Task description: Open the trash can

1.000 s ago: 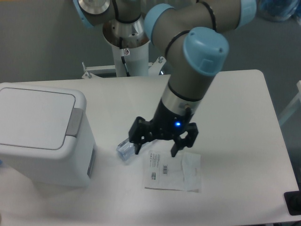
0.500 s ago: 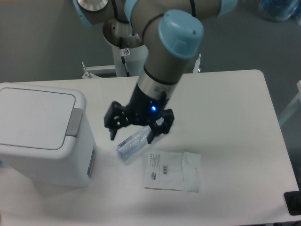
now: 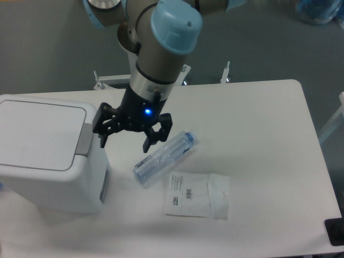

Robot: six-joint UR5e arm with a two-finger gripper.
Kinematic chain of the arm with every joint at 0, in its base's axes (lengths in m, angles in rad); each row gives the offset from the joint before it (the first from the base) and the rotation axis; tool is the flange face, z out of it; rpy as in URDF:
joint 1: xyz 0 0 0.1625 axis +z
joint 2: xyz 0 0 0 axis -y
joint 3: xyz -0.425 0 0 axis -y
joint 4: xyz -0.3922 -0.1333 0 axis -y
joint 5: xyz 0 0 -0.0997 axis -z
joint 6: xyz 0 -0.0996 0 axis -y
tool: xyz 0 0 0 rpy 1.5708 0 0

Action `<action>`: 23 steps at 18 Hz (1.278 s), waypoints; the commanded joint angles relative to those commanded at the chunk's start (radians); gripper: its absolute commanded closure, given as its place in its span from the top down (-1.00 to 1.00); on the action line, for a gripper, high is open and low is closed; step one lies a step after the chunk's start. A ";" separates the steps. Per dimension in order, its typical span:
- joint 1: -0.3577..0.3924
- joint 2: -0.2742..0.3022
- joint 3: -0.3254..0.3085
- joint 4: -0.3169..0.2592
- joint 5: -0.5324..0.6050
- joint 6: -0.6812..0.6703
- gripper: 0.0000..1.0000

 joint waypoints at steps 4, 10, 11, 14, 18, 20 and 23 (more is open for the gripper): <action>-0.012 0.017 -0.040 0.038 -0.005 -0.008 1.00; -0.012 0.026 -0.068 0.083 -0.003 -0.020 1.00; -0.014 0.023 -0.068 0.083 -0.003 -0.020 1.00; -0.014 0.018 -0.068 0.084 -0.003 -0.020 1.00; -0.014 0.008 -0.069 0.112 -0.002 -0.034 1.00; -0.014 0.006 -0.071 0.114 -0.002 -0.037 1.00; -0.014 0.008 -0.068 0.114 -0.003 -0.043 1.00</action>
